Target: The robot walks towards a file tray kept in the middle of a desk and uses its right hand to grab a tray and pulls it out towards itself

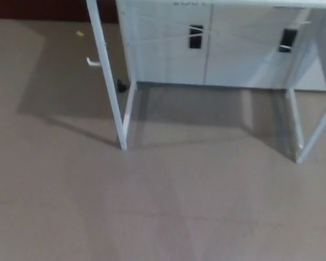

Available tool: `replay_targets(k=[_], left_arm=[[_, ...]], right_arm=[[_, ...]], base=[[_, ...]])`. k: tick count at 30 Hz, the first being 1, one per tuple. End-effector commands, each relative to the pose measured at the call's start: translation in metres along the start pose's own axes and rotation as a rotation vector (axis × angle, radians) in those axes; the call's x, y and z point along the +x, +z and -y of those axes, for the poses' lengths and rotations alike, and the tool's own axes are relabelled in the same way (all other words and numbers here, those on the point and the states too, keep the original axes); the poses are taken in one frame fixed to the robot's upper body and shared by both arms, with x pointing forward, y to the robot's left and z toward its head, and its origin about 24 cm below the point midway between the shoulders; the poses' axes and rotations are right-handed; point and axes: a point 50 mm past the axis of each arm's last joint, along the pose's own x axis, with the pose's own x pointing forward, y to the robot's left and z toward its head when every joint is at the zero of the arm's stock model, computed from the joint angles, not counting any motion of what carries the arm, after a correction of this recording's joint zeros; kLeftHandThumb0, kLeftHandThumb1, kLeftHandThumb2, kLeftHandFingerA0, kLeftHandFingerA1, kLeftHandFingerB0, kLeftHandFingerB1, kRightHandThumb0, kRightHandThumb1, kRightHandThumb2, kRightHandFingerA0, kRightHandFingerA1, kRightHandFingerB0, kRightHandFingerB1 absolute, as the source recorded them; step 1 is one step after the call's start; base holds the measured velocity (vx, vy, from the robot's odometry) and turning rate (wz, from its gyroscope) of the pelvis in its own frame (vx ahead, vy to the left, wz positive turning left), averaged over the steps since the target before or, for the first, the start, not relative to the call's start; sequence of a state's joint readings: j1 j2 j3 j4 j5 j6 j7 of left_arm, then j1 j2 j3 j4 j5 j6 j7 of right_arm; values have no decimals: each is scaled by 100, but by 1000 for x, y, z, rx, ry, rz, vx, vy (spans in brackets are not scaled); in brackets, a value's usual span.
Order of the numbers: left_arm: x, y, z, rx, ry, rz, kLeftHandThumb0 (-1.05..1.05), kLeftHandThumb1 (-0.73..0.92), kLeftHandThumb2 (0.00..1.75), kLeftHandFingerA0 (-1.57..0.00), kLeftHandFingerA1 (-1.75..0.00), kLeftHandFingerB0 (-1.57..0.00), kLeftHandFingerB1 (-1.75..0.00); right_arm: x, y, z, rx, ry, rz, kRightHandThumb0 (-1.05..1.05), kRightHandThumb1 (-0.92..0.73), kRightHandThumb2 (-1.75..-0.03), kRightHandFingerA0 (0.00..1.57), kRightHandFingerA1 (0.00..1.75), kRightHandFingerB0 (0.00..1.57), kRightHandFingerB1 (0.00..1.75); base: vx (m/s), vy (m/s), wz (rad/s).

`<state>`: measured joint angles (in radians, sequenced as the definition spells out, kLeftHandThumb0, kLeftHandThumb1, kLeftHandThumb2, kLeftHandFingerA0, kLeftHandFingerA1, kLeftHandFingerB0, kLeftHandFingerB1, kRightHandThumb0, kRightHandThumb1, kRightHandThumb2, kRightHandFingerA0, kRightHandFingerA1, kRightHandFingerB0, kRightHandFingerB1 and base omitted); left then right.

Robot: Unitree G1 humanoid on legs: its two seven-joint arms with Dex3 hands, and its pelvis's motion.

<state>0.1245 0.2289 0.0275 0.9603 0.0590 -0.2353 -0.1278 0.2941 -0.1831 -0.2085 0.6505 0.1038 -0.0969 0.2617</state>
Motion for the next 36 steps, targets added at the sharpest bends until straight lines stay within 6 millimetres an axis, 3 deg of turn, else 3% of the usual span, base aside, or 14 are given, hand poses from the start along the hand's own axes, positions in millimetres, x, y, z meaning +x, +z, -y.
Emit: replay_targets(k=[1, 18, 29, 30, 31, 33, 34, 35, 36], left_arm=[[-9, -14, 1, 23, 10, 7, -33, 52, 58, -44, -44, -39, -37], [-12, -27, 5, 122, 19, -27, -41, 52, 56, -53, -43, -40, -37], [-16, -29, 3, 126, 26, -9, -40, 52, 56, -54, -43, -42, -37], [-17, -28, 3, 128, 26, -1, -47, 38, 79, -47, -56, -35, -51], [-17, -29, 3, 126, 26, 1, -47, 38, 79, -47, -56, -36, -51], [-16, -29, 5, 113, 30, -6, -48, 38, 79, -47, -56, -36, -50], [-16, -28, 5, 103, 27, -6, -41, 52, 56, -54, -42, -42, -37], [-16, -27, 7, 105, 22, 9, -38, 53, 56, -53, -42, -41, -37], [-17, -26, 9, 113, 18, 20, -45, 39, 79, -47, -56, -36, -51]], right_arm=[[-7, -14, 2, -27, -9, -25, -24, -63, -58, 48, 54, 43, 48], [-8, -18, -3, -108, 0, -34, -21, -65, -59, 53, 57, 47, 50], [-6, -16, -7, -148, 17, -30, -23, -65, -59, 55, 57, 48, 51], [-5, -15, -7, -148, 19, -26, -24, -66, -59, 55, 57, 48, 50], [-5, -14, -8, -152, 19, -26, -24, -66, -59, 56, 56, 49, 50], [-4, -12, -8, -159, 16, -22, -24, -65, -59, 57, 57, 49, 50], [-4, -11, -8, -161, 18, -20, -24, -64, -59, 56, 57, 49, 50], [-4, -10, -9, -160, 20, -17, -23, -64, -58, 54, 56, 49, 50], [-3, -10, -9, -166, 23, -16, -24, -64, -59, 53, 56, 49, 50]], base=[[316, -128, -9], [310, 31, -8], [183, -260, 19], [211, -99, 8], [255, -65, -2], [269, -17, -4], [264, 36, -7], [274, 73, -15], [263, 119, -14]])
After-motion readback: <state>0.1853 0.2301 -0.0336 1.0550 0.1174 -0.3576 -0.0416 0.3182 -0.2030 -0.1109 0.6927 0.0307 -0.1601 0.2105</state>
